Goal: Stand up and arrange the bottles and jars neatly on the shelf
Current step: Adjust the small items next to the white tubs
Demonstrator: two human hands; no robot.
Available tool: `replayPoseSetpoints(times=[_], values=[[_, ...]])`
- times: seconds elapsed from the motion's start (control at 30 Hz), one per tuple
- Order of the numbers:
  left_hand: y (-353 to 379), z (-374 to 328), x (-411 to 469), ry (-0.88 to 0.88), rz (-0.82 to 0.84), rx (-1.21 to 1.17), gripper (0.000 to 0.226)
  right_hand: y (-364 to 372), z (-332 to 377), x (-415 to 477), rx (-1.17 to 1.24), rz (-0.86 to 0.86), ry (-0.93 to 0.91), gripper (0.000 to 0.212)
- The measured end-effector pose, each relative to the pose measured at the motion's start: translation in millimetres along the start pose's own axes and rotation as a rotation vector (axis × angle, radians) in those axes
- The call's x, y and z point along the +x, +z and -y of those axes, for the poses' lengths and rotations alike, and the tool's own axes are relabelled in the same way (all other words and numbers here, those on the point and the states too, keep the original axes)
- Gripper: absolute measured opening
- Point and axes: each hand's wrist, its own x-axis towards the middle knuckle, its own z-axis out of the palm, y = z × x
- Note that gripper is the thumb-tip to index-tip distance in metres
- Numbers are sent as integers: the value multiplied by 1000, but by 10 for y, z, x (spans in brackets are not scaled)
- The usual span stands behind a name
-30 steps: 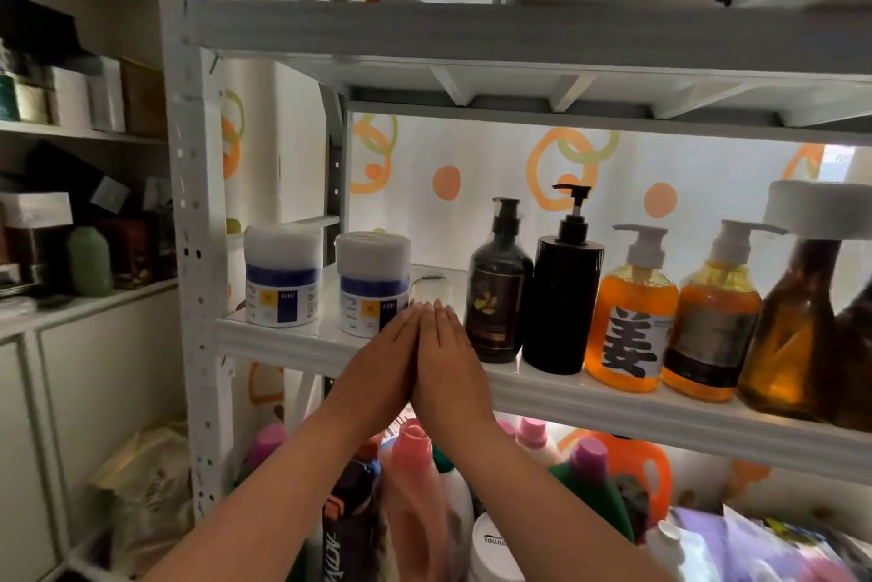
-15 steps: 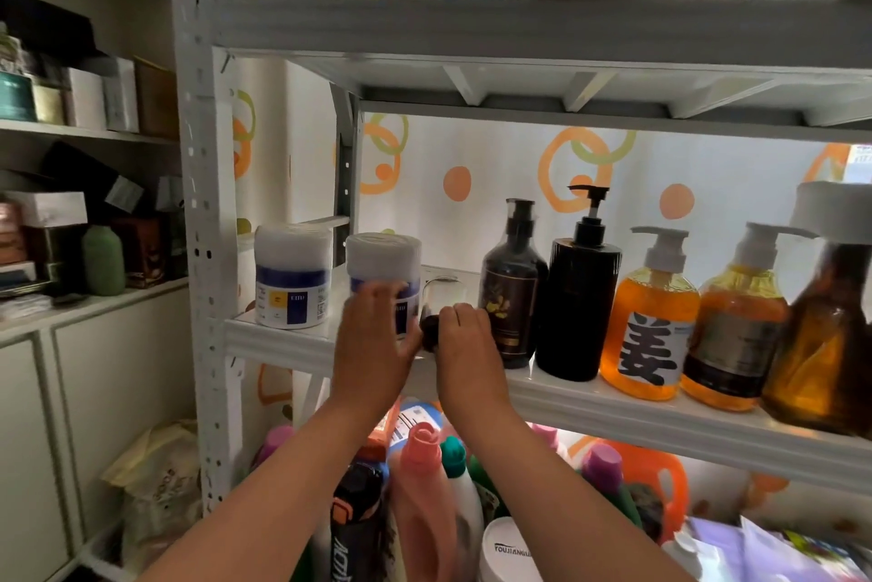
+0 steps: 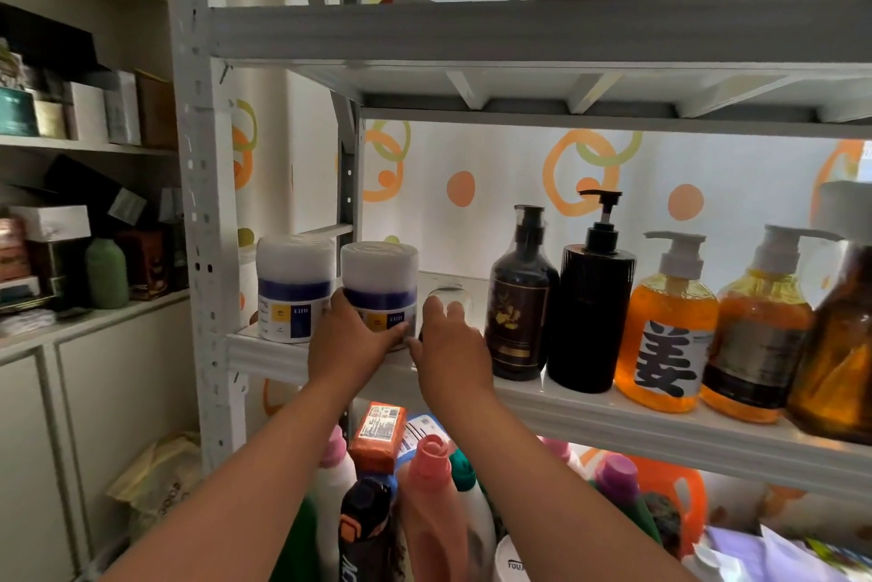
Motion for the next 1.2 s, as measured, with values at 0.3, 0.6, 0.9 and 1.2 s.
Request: replayPoseSetpoints(times=[0.3, 0.6, 0.9, 1.2], values=[[-140, 24, -154, 25, -75, -2, 56, 224, 131, 117, 42, 47, 221, 69], [-137, -424, -344, 78, 193, -31, 32, 511, 48, -38, 38, -243, 18, 47], [60, -593, -20, -282, 461, -164, 70, 488, 12, -161, 62, -450, -49, 77], [100, -966, 86, -153, 562, 168, 35, 553, -222, -185, 30, -516, -222, 35]])
